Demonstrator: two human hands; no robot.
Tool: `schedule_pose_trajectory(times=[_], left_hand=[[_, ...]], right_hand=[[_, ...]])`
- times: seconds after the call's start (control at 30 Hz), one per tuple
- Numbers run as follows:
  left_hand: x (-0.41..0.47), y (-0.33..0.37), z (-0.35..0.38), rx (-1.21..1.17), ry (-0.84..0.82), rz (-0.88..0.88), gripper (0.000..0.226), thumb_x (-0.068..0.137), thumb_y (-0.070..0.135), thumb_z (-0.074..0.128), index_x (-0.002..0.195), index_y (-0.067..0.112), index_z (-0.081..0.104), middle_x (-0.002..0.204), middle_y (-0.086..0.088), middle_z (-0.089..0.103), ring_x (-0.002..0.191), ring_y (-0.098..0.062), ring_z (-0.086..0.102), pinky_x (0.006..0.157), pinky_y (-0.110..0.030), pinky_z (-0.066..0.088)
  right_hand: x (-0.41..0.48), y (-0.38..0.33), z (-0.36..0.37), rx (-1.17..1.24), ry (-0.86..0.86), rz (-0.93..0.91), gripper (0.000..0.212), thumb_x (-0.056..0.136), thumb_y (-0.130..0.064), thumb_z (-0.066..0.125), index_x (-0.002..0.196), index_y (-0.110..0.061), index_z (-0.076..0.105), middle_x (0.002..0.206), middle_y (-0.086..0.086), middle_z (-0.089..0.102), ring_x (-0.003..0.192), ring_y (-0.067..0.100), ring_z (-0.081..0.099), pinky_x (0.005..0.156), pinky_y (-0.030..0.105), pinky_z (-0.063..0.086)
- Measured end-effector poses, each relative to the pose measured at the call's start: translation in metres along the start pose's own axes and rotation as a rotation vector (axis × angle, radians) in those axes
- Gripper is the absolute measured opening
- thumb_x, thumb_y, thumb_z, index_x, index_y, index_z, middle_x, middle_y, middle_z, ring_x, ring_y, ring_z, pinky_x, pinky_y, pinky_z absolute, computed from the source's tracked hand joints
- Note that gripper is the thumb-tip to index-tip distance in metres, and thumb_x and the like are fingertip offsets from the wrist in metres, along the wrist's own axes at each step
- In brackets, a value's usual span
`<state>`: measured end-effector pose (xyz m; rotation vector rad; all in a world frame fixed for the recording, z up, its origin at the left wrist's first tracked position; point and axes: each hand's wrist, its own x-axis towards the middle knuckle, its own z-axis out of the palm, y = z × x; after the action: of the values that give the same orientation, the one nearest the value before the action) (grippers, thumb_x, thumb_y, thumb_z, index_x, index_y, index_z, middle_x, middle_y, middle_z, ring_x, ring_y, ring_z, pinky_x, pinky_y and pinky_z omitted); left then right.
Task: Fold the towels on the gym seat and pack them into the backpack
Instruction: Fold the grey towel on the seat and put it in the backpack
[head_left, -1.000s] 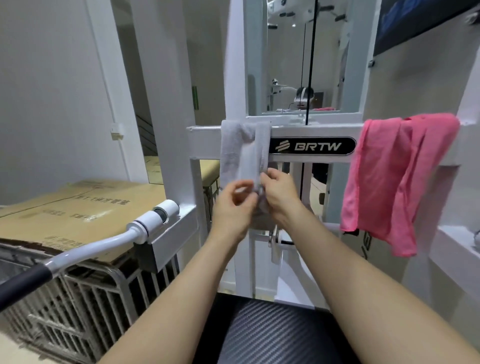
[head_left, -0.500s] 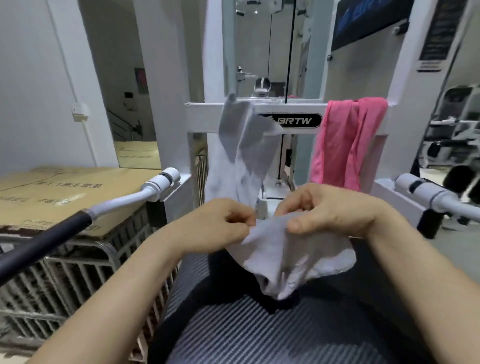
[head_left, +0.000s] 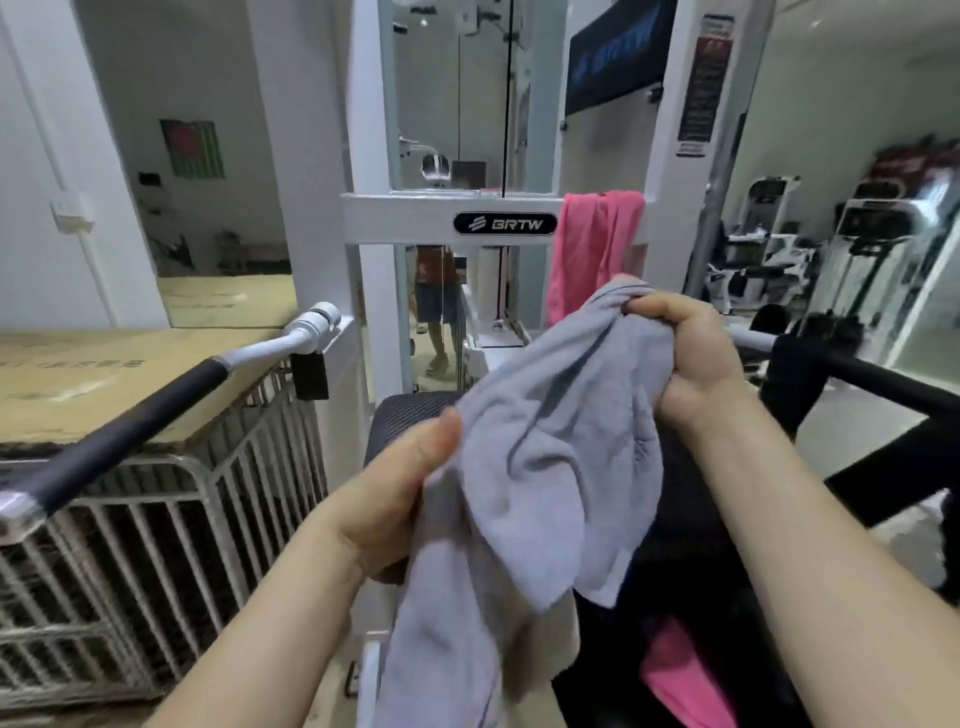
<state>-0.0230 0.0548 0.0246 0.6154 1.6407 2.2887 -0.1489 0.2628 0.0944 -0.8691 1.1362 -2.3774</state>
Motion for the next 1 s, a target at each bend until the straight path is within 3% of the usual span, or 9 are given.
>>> schedule_pose_trajectory(times=[0.07,0.13,0.23,0.37,0.47,0.63,0.77,0.9,1.0], left_hand=[[-0.003,0.009,0.014,-0.347,-0.02,0.065,0.066,0.094,0.054,0.048,0.137,0.003,0.051,0.138,-0.023,0.052,0.13,-0.033,0.048,0.11,-0.043,0.037],[-0.002,0.01,0.024,-0.384,0.055,0.113,0.052,0.101,0.035,0.034,0.122,-0.003,0.062,0.123,-0.025,0.062,0.118,-0.031,0.058,0.1,-0.034,0.045],[-0.012,0.012,0.023,0.053,0.303,0.134,0.01,0.075,0.019,0.07,0.083,0.013,0.069,0.078,-0.011,0.065,0.072,-0.024,0.06,0.061,-0.025,0.05],[-0.026,0.006,0.015,0.445,0.23,-0.046,0.038,0.06,0.029,0.083,0.092,0.012,0.074,0.068,-0.019,0.049,0.062,-0.025,0.037,0.055,-0.028,0.028],[-0.03,-0.009,0.019,0.698,0.247,-0.093,0.031,0.058,0.041,0.08,0.074,0.015,0.076,0.054,-0.006,0.051,0.051,-0.015,0.038,0.049,-0.024,0.026],[-0.043,-0.031,0.03,0.379,0.426,0.013,0.026,0.054,0.033,0.085,0.06,0.014,0.068,0.075,-0.008,0.061,0.066,-0.016,0.054,0.058,-0.023,0.041],[-0.031,-0.046,0.06,0.502,0.755,0.035,0.023,0.081,0.018,0.073,0.06,0.015,0.065,0.053,0.005,0.052,0.048,-0.008,0.041,0.049,-0.02,0.029],[-0.028,-0.042,0.102,1.04,0.863,0.258,0.021,0.09,0.02,0.065,0.07,0.018,0.065,0.06,0.011,0.061,0.056,0.002,0.049,0.056,-0.015,0.039],[-0.038,-0.043,0.105,1.09,0.563,-0.103,0.023,0.084,0.03,0.074,0.067,0.015,0.067,0.057,0.007,0.059,0.052,-0.002,0.048,0.052,-0.019,0.04]], right_hand=[[-0.014,-0.009,0.002,-0.02,0.029,0.005,0.021,0.067,-0.005,0.047,0.084,-0.005,0.059,0.082,0.008,0.062,0.08,0.02,0.061,0.082,0.031,0.053],[-0.025,-0.013,0.005,-0.035,0.057,-0.022,0.025,0.064,0.002,0.037,0.071,-0.008,0.059,0.074,0.004,0.06,0.072,0.014,0.061,0.075,0.026,0.054],[-0.039,-0.017,0.009,-0.074,0.162,0.007,0.031,0.067,0.01,0.027,0.066,-0.012,0.048,0.065,0.0,0.049,0.061,0.012,0.051,0.063,0.025,0.049],[-0.063,-0.032,0.008,-0.492,0.227,0.082,0.025,0.086,-0.007,0.047,0.083,-0.016,0.07,0.077,0.001,0.063,0.076,0.016,0.058,0.075,0.029,0.048],[-0.084,-0.038,0.011,-0.798,0.123,0.034,0.012,0.081,-0.024,0.066,0.079,-0.019,0.076,0.077,-0.004,0.069,0.073,0.009,0.062,0.069,0.02,0.05],[-0.124,-0.047,-0.017,-1.238,0.067,0.143,0.007,0.084,-0.018,0.071,0.086,-0.017,0.077,0.076,0.015,0.07,0.069,0.013,0.058,0.063,0.028,0.045],[-0.152,-0.037,-0.056,-1.669,0.11,0.251,0.024,0.086,-0.029,0.067,0.073,-0.009,0.073,0.067,0.013,0.065,0.063,0.02,0.056,0.061,0.035,0.045],[-0.186,-0.033,-0.079,-1.474,0.179,0.159,0.027,0.088,-0.026,0.064,0.072,-0.005,0.068,0.058,0.014,0.053,0.057,0.012,0.044,0.057,0.03,0.034],[-0.191,-0.024,-0.1,-1.369,0.455,0.049,0.037,0.087,-0.023,0.061,0.06,0.0,0.051,0.056,0.016,0.039,0.053,0.009,0.034,0.054,0.029,0.025]])
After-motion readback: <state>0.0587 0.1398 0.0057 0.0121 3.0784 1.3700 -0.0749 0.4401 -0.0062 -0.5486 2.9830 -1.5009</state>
